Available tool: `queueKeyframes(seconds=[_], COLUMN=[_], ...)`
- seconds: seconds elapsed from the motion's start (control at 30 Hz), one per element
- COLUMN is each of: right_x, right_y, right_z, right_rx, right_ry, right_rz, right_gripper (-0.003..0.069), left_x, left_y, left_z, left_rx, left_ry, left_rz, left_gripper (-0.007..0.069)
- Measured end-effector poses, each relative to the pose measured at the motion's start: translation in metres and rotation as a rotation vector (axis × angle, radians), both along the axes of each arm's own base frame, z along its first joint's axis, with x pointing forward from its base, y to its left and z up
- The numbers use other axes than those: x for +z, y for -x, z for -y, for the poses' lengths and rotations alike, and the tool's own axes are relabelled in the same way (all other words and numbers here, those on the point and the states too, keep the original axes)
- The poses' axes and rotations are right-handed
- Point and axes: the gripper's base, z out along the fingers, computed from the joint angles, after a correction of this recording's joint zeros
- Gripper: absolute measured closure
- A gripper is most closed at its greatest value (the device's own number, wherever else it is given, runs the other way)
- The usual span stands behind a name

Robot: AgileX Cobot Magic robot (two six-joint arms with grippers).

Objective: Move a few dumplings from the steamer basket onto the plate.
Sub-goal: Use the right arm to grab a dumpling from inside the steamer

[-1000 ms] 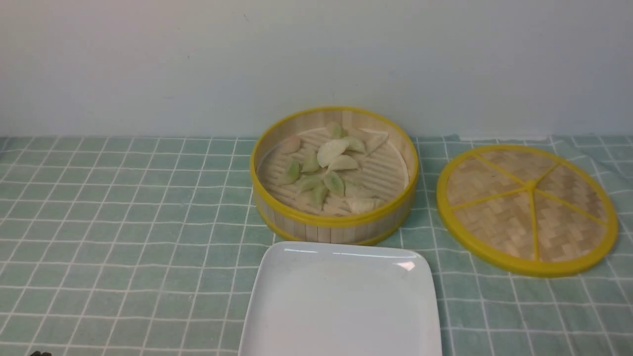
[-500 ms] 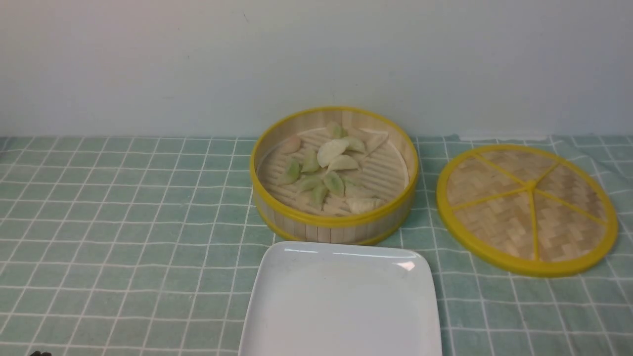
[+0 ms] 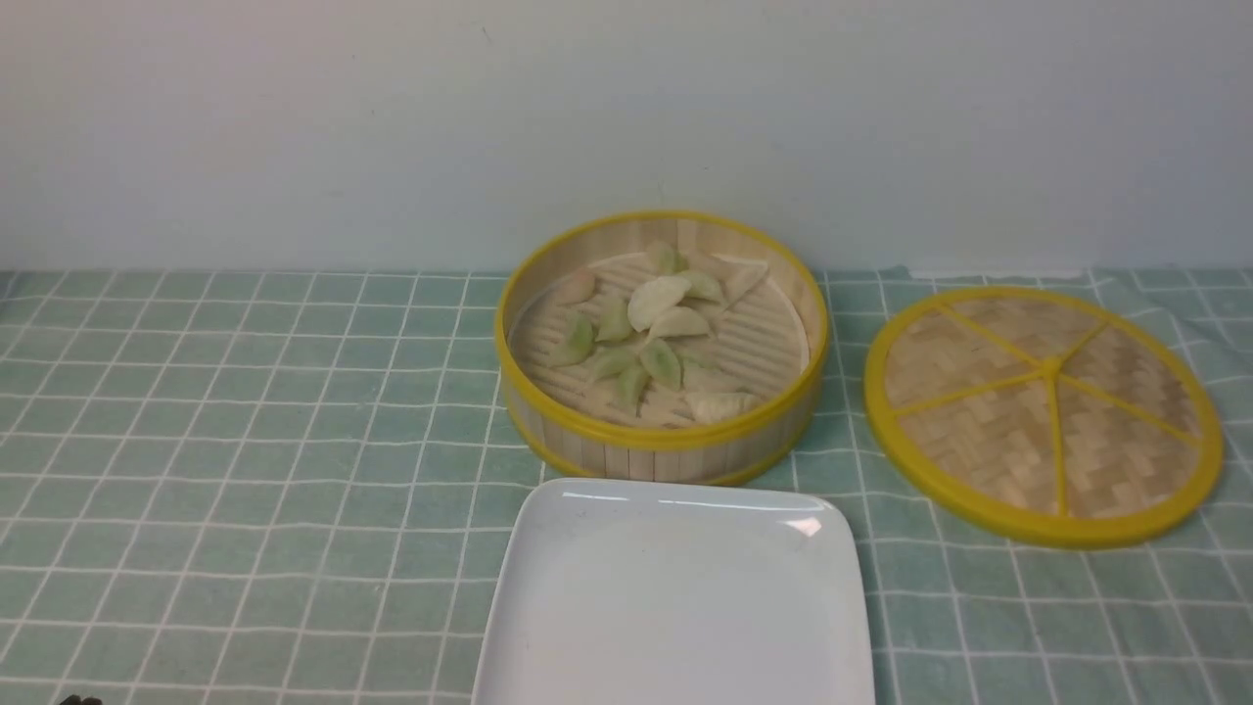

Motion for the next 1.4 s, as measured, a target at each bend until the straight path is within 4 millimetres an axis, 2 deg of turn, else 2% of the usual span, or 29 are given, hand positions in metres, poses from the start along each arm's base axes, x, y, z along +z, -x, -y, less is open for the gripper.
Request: queueKeyframes(seconds=[0.17, 0.23, 0.27, 0.3, 0.37, 0.43, 0.47, 0.5, 0.57, 0.63, 0.67, 0.7, 0.73, 0.77, 0.8, 0.83, 0.87, 0.93, 1.1, 1.17, 1.2, 1.23, 1.27, 1.4], right_x=[0.005, 0.017, 0.03, 0.029, 0.081, 0.096, 0.121, 0.131, 0.142, 0.151, 0.155, 0.154, 0.156, 0.155, 0.157, 0.156, 0.156, 0.152, 0.14, 0.136, 0.128, 0.126, 0.115, 0.082], right_y=[0.001, 0.003, 0.006, 0.006, 0.012, 0.011, 0.003, -0.004, -0.016, -0.049, -0.061, -0.08, -0.079, -0.112, -0.122, -0.141, -0.145, -0.183, -0.245, -0.256, -0.274, -0.279, -0.296, -0.328], right_z=[0.004, 0.002, -0.001, -0.002, -0.013, -0.018, -0.026, -0.029, -0.033, -0.04, -0.041, -0.043, -0.043, -0.047, -0.049, -0.053, -0.054, -0.074, -0.13, -0.141, -0.157, -0.161, -0.176, -0.21], right_rx=[-0.026, 0.011, 0.045, 0.053, 0.15, 0.197, 0.281, 0.33, 0.381, 0.521, 0.558, 0.611, 0.618, 0.699, 0.719, 0.759, 0.766, 0.858, 0.978, 1.0, 1.031, 1.038, 1.067, 1.113], right_ry=[-0.13, -0.144, -0.109, -0.108, 0.078, 0.163, 0.272, 0.337, 0.409, 0.564, 0.612, 0.661, 0.674, 0.745, 0.761, 0.787, 0.791, 0.84, 0.929, 0.935, 0.942, 0.944, 0.961, 1.04], right_rz=[0.059, 0.074, 0.086, 0.077, 0.07, 0.018, -0.096, -0.173, -0.257, -0.469, -0.512, -0.582, -0.581, -0.648, -0.653, -0.67, -0.673, -0.691, -0.703, -0.723, -0.75, -0.757, -0.792, -0.919], right_gripper=[0.0669, 0.0669, 0.0669, 0.0669, 0.0669, 0.0669, 0.0669, 0.0669, 0.0669, 0.0669, 0.0669, 0.0669, 0.0669, 0.0669, 0.0669, 0.0669, 0.0669, 0.0669, 0.0669, 0.0669, 0.0668, 0.0667, 0.0664, 0.0646], left_x=[0.0, 0.0, 0.0, 0.0, 0.0, 0.0, 0.0, 0.0, 0.0, 0.0, 0.0, 0.0, 0.0, 0.0, 0.0, 0.0, 0.0, 0.0, 0.0, 0.0, 0.0, 0.0, 0.0, 0.0], left_y=[0.0, 0.0, 0.0, 0.0, 0.0, 0.0, 0.0, 0.0, 0.0, 0.0, 0.0, 0.0, 0.0, 0.0, 0.0, 0.0, 0.0, 0.0, 0.0, 0.0, 0.0, 0.0, 0.0, 0.0], left_z=[0.0, 0.0, 0.0, 0.0, 0.0, 0.0, 0.0, 0.0, 0.0, 0.0, 0.0, 0.0, 0.0, 0.0, 0.0, 0.0, 0.0, 0.0, 0.0, 0.0, 0.0, 0.0, 0.0, 0.0], left_rx=[0.0, 0.0, 0.0, 0.0, 0.0, 0.0, 0.0, 0.0, 0.0, 0.0, 0.0, 0.0, 0.0, 0.0, 0.0, 0.0, 0.0, 0.0, 0.0, 0.0, 0.0, 0.0, 0.0, 0.0], left_ry=[0.0, 0.0, 0.0, 0.0, 0.0, 0.0, 0.0, 0.0, 0.0, 0.0, 0.0, 0.0, 0.0, 0.0, 0.0, 0.0, 0.0, 0.0, 0.0, 0.0, 0.0, 0.0, 0.0, 0.0], left_rz=[0.0, 0.0, 0.0, 0.0, 0.0, 0.0, 0.0, 0.0, 0.0, 0.0, 0.0, 0.0, 0.0, 0.0, 0.0, 0.0, 0.0, 0.0, 0.0, 0.0, 0.0, 0.0, 0.0, 0.0], left_gripper=[0.0631, 0.0631, 0.0631, 0.0631, 0.0631, 0.0631, 0.0631, 0.0631, 0.0631, 0.0631, 0.0631, 0.0631, 0.0631, 0.0631, 0.0631, 0.0631, 0.0631, 0.0631, 0.0631, 0.0631, 0.0631, 0.0631, 0.0631, 0.0631])
